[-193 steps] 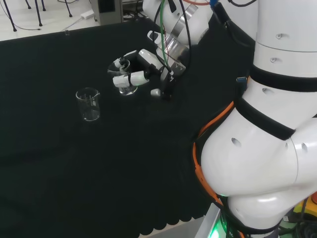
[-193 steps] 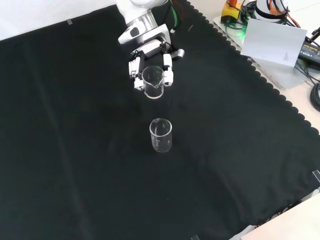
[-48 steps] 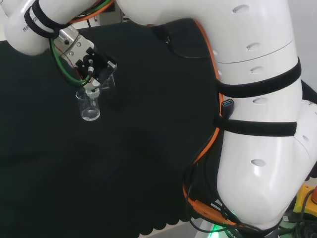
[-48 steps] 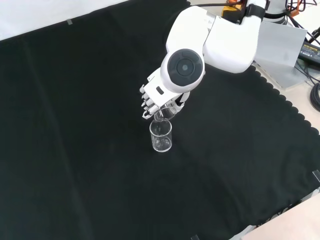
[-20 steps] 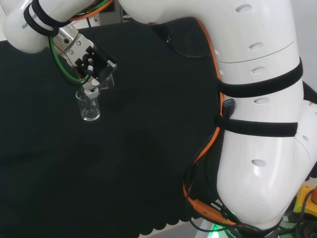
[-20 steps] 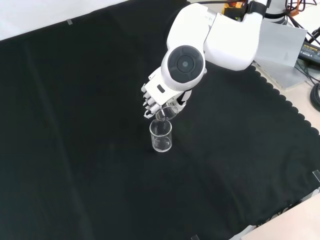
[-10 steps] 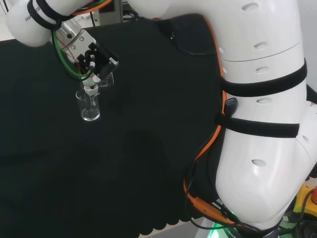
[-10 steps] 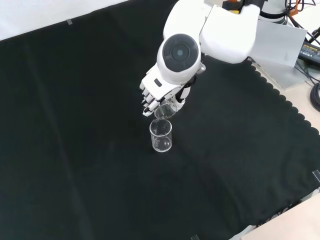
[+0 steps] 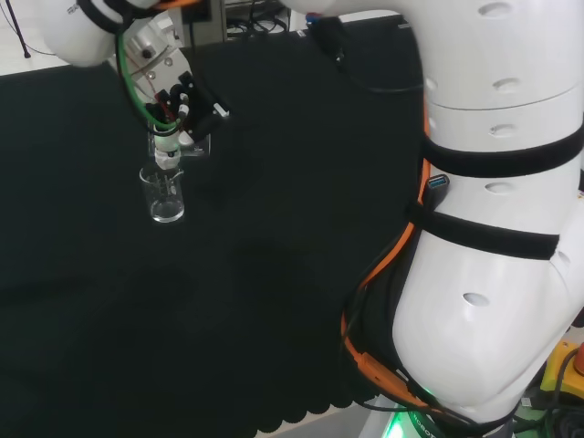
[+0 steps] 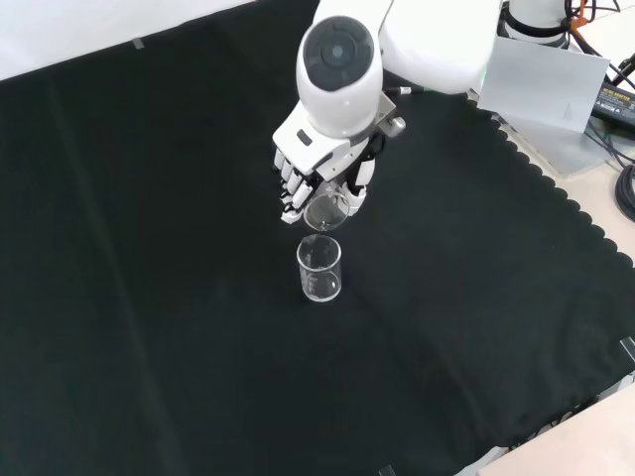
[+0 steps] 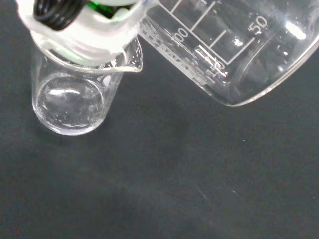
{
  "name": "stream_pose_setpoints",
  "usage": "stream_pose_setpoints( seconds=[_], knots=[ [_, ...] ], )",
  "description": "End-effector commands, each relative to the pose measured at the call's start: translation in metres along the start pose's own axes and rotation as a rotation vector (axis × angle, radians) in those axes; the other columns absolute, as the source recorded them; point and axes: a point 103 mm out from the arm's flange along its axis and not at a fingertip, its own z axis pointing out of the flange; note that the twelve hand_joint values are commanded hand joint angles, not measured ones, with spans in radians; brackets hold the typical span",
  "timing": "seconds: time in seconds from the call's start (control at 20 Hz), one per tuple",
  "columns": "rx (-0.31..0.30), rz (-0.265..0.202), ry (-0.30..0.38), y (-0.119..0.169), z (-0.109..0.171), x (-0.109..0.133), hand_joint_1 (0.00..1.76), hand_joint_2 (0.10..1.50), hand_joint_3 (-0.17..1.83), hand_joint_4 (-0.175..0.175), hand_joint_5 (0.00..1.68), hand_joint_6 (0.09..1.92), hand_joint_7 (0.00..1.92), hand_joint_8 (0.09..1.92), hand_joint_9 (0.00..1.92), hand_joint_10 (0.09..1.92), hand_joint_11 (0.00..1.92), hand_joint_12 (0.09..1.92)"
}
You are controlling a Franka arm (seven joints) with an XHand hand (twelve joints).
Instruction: Pour the water from the handheld beaker into the one on the table.
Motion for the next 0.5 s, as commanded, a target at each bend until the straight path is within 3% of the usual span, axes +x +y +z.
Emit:
stream_pose_setpoints(
  seconds=[0.05,0.5],
  knots=[
    [-0.061,-0.018,0.186,-0.004,0.002,-0.017,1.17,1.02,-0.17,0.078,1.52,0.09,1.68,0.09,1.52,0.32,1.20,0.82],
    [-0.146,-0.029,0.319,-0.006,0.010,-0.033,1.17,1.02,-0.17,0.078,1.52,0.09,1.68,0.09,1.52,0.32,1.20,0.83]
  ],
)
